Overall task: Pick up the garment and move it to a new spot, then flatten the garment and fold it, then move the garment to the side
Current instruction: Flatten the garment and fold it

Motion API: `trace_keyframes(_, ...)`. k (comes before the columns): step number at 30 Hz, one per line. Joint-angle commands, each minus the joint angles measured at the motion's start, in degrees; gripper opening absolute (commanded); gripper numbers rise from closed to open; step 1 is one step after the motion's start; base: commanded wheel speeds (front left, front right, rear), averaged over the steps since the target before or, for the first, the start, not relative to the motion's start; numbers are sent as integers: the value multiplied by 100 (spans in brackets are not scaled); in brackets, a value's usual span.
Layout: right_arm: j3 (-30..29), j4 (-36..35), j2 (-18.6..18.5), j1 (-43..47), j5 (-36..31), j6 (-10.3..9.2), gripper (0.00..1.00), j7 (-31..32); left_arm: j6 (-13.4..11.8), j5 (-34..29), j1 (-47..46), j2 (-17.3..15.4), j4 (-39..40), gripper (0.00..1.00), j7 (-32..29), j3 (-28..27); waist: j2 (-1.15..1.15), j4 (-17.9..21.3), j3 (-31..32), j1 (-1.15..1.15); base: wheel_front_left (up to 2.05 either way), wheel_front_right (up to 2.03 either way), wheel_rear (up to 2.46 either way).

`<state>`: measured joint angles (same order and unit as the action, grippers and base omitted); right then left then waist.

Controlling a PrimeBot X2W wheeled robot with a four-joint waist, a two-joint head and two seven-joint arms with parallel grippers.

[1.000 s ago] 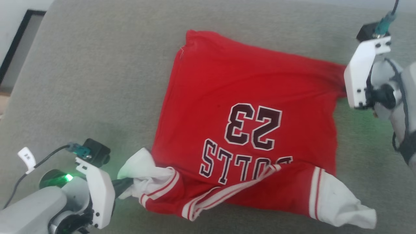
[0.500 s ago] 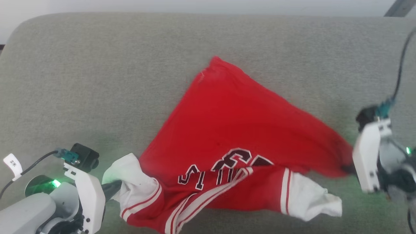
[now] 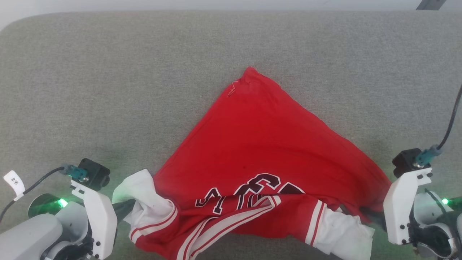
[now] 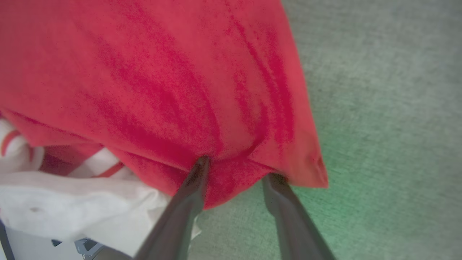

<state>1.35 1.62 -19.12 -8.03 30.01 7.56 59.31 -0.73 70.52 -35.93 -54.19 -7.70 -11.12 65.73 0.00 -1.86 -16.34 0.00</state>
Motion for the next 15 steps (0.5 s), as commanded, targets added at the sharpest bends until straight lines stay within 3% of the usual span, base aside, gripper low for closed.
trace_keyframes(1,-15,81,37,150,-132,-14,100,19,18,-43,-8,29,-30,0,16,10,0,-6,20,0,0,0,0)
trace_keyframes(9,-173,-1204,92,-204,-326,-7,100,128,36,-38,56,125,-33,0,36,54,0,-141,151,0,0,0,0)
trace_keyframes(15,263,-1370,97,-908,-383,-7,100,-123,79,-64,9,262,-81,0,42,82,0,-346,149,0,0,0,0)
